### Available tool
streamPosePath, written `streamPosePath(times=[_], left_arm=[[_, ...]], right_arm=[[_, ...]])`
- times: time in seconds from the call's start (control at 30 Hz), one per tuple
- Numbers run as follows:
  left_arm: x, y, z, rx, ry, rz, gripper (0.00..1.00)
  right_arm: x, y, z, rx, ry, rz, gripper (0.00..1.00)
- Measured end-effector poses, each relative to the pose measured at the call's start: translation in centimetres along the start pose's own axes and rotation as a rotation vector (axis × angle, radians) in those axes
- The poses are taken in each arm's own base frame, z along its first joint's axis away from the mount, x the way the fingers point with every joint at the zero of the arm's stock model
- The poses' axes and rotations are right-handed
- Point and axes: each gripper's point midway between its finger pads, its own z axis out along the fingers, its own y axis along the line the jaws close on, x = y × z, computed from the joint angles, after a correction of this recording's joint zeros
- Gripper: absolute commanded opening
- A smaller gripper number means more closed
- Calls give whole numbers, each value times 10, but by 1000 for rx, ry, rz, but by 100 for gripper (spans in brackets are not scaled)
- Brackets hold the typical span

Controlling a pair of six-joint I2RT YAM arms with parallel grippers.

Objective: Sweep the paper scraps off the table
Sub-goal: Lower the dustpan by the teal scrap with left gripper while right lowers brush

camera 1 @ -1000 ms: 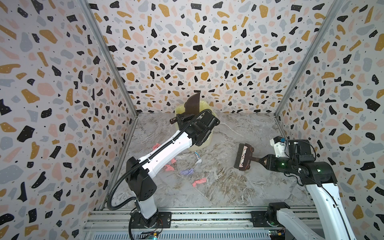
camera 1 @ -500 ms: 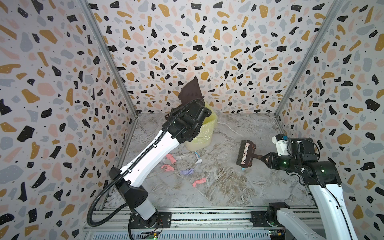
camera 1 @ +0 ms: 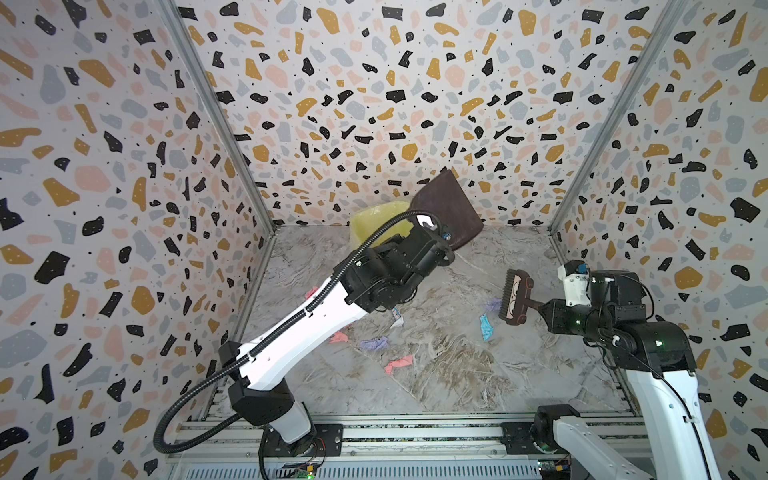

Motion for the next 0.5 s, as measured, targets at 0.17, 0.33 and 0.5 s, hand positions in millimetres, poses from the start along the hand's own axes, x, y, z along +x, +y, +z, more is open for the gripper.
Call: streamPosePath(times=[0.17,0.33,0.5], left_arm=[[30,-78,12,204,69,20,0],[69,-144,14,375,152,25,0],[107,-194,8,494,217,16,0]], right_arm=[[-3,-4,1,42,-17,-29,0],[-4,7,9,39,-29,-103,0],[5,22,26,28,0,-191,0]])
